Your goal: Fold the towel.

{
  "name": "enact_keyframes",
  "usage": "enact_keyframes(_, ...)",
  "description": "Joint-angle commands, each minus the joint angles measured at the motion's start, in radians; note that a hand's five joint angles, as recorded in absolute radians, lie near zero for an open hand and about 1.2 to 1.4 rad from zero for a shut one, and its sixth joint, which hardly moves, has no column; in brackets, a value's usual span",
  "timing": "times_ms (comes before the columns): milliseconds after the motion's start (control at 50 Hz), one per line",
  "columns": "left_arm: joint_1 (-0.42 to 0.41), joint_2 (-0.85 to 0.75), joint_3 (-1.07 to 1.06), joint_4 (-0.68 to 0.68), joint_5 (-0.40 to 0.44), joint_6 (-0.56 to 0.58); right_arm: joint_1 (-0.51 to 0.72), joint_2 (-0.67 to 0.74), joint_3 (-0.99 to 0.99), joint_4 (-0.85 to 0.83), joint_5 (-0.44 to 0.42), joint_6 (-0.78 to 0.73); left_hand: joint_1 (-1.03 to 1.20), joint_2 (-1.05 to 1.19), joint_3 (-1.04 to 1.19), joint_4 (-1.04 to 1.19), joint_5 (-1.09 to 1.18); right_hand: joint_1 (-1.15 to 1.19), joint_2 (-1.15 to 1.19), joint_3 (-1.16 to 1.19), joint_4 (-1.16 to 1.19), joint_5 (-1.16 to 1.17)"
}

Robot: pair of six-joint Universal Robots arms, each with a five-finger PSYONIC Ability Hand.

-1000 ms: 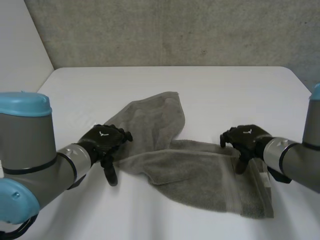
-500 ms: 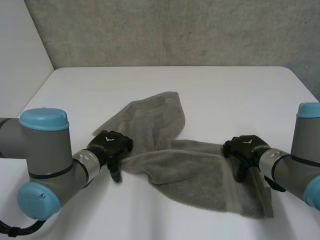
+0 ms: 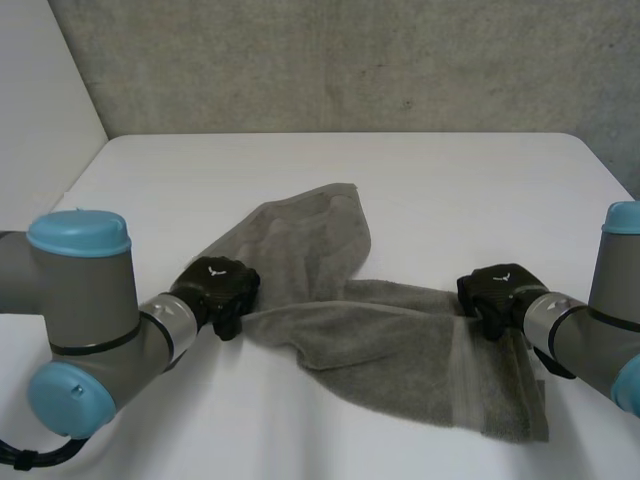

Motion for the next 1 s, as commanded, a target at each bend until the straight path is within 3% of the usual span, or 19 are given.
enact_keyframes(20, 0.002, 0.042, -0.006, -0.001, 0.004, -0.004, -0.015, -0.038, -0.008, 0.008, 0.003, 0.008, 0.058, 0.047, 0.028, 0.044, 0.039, 0.085, 0.107, 0.07, 0.063, 0.067)
enact_keyframes(360, 0.006, 0.093, -0.03, 0.005, 0.012, 0.002, -0.031, -0.12, -0.023, 0.114, -0.077, 0.041, 0.058, 0.047, 0.028, 0.044, 0.039, 0.085, 0.107, 0.07, 0.063, 0.067)
enact_keyframes(460, 0.008, 0.061, -0.009, 0.026, 0.01, 0.009, -0.019, -0.079, -0.081, 0.247, -0.111, -0.095, 0.058, 0.047, 0.028, 0.044, 0.039, 0.085, 0.107, 0.07, 0.063, 0.067)
enact_keyframes(580, 0.002, -0.053, 0.119, 0.072, 0.019, 0.045, -0.003, -0.045, -0.201, 0.2, -0.109, -0.165, 0.058, 0.047, 0.028, 0.044, 0.039, 0.085, 0.107, 0.07, 0.063, 0.067)
enact_keyframes(660, 0.003, -0.064, 0.242, 0.094, 0.091, 0.049, 0.005, -0.063, -0.331, 0.085, -0.088, -0.148, 0.058, 0.047, 0.028, 0.044, 0.039, 0.085, 0.107, 0.07, 0.063, 0.067)
enact_keyframes(740, 0.005, -0.064, 0.292, 0.106, 0.157, 0.039, 0.005, -0.095, -0.4, 0.112, -0.068, -0.067, 0.058, 0.047, 0.028, 0.044, 0.039, 0.085, 0.107, 0.07, 0.063, 0.067)
enact_keyframes(780, 0.003, -0.068, 0.29, 0.1, 0.188, 0.034, 0.008, -0.094, -0.397, 0.131, -0.068, -0.049, 0.058, 0.047, 0.028, 0.044, 0.039, 0.085, 0.107, 0.07, 0.063, 0.067)
enact_keyframes(1000, 0.003, -0.123, 0.208, 0.097, 0.188, 0.051, 0.005, -0.082, -0.278, 0.138, -0.071, -0.053, 0.058, 0.047, 0.028, 0.044, 0.039, 0.085, 0.107, 0.07, 0.063, 0.067)
